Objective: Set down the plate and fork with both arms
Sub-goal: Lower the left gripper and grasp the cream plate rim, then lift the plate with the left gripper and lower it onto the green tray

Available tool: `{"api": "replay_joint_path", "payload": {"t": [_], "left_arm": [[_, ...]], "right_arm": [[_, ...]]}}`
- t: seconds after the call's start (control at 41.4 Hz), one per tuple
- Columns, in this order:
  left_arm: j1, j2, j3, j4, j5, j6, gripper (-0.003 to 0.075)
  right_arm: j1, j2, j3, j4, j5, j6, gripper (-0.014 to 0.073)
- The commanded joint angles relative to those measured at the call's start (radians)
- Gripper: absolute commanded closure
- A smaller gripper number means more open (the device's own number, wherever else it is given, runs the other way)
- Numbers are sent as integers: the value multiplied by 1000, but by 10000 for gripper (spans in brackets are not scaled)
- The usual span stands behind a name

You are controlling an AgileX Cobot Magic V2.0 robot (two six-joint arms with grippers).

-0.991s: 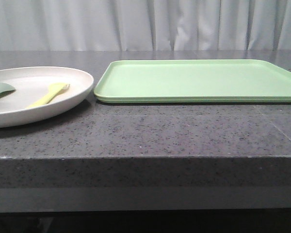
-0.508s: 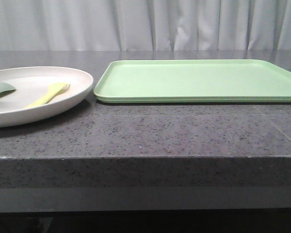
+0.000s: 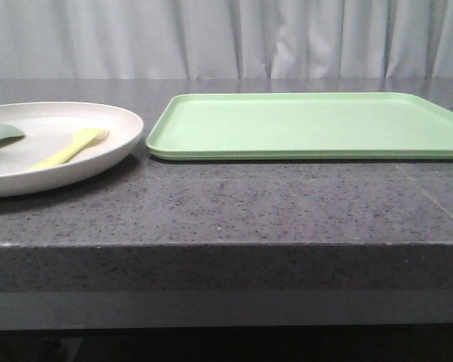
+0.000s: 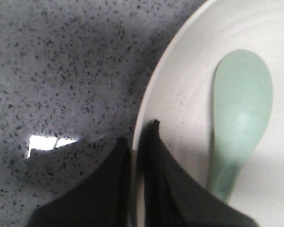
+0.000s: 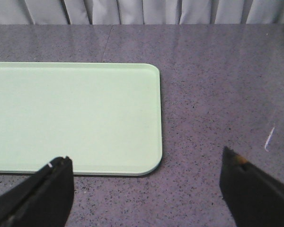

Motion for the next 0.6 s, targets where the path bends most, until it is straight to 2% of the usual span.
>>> {"api": "replay_joint_path", "payload": {"t": [0.0, 0.097, 0.242, 0.314, 0.435, 0.58], "left_arm": [[38, -65, -22, -21, -36, 17, 738], [89, -92, -22, -152, -36, 109, 738], [172, -106, -24, -448, -10, 298, 738], [184, -106, -24, -548, 0, 353, 738], [172, -104, -37, -648, 4, 402, 738], [113, -78, -96, -684, 1, 394, 738]], "right_arm": [[-2, 7, -35, 3, -76, -5, -51], [-2, 7, -35, 3, -76, -5, -51], [-2, 7, -35, 3, -73, -5, -51], [-2, 7, -35, 3, -72, -5, -51], [-2, 7, -35, 3, -68, -5, -51], [-2, 7, -35, 3, -68, -5, -51]]}}
